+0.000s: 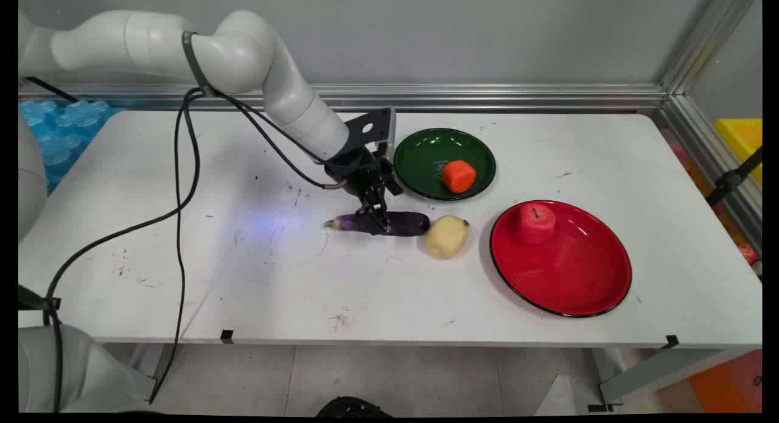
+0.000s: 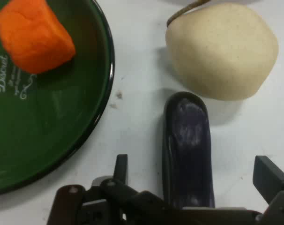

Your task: Pick up the mandarin from the green plate

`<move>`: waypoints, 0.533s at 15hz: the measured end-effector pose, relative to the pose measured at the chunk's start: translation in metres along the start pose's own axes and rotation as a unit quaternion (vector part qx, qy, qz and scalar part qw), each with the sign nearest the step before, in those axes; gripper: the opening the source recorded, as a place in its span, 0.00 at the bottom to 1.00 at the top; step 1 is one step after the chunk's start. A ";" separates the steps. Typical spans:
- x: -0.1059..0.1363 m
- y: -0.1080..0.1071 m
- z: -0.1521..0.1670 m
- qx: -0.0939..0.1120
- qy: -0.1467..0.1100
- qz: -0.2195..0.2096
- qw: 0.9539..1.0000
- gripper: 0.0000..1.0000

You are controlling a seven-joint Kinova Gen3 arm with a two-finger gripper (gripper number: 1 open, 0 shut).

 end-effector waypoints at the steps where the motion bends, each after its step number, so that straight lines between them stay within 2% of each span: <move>1: 0.000 0.000 -0.005 0.000 0.001 0.001 1.000 1.00; 8: 0.005 0.002 -0.071 0.008 0.007 -0.013 1.000 1.00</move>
